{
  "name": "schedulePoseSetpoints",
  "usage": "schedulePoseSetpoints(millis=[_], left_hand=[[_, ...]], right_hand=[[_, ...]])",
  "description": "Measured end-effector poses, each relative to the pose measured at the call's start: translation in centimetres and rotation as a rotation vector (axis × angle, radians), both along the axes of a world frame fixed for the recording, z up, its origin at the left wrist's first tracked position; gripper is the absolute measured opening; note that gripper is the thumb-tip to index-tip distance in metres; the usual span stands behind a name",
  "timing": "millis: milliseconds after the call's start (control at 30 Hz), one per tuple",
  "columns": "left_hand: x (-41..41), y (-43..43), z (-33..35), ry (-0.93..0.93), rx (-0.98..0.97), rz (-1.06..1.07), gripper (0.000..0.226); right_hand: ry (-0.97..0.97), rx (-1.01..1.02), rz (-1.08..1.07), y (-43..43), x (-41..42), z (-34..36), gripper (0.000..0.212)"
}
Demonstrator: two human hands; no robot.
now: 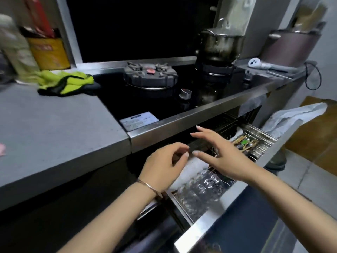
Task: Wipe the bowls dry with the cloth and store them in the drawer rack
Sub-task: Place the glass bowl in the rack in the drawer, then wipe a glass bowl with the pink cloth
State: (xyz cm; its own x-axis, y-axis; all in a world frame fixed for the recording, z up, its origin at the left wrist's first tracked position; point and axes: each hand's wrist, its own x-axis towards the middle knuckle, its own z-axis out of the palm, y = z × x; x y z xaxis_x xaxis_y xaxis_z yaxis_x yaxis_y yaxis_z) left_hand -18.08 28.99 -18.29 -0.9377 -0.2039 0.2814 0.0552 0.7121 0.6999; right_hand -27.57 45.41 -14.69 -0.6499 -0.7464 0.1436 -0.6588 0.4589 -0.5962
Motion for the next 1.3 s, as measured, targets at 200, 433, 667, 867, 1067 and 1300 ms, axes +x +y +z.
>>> schedulePoseSetpoints(millis=[200, 433, 667, 867, 1067, 1300], left_hand=[[10.1, -6.5, 7.9, 0.155, -0.067, 0.139, 0.021], [20.3, -15.3, 10.6, 0.048, -0.203, 0.458, 0.028], [27.0, -22.3, 10.3, -0.199, -0.342, 0.74, 0.043], [27.6, -25.8, 8.9, -0.29, -0.274, 0.909, 0.033], [26.8, -26.6, 8.9, -0.019, -0.002, 0.674, 0.015], [28.6, -28.3, 12.5, 0.234, 0.03, 0.405, 0.012]], right_hand=[[0.124, -0.037, 0.246, -6.9, 7.5, 3.7, 0.055], [0.251, -0.002, 0.474, -16.1, 13.6, 7.3, 0.055], [0.187, 0.016, 0.586, -25.2, 17.5, 8.3, 0.051], [0.011, 0.071, 0.588, -31.1, 19.2, 8.6, 0.05], [-0.17, 0.175, 0.653, -34.5, 19.9, 9.0, 0.068], [-0.318, 0.254, 0.756, -37.1, 21.1, 11.2, 0.024]])
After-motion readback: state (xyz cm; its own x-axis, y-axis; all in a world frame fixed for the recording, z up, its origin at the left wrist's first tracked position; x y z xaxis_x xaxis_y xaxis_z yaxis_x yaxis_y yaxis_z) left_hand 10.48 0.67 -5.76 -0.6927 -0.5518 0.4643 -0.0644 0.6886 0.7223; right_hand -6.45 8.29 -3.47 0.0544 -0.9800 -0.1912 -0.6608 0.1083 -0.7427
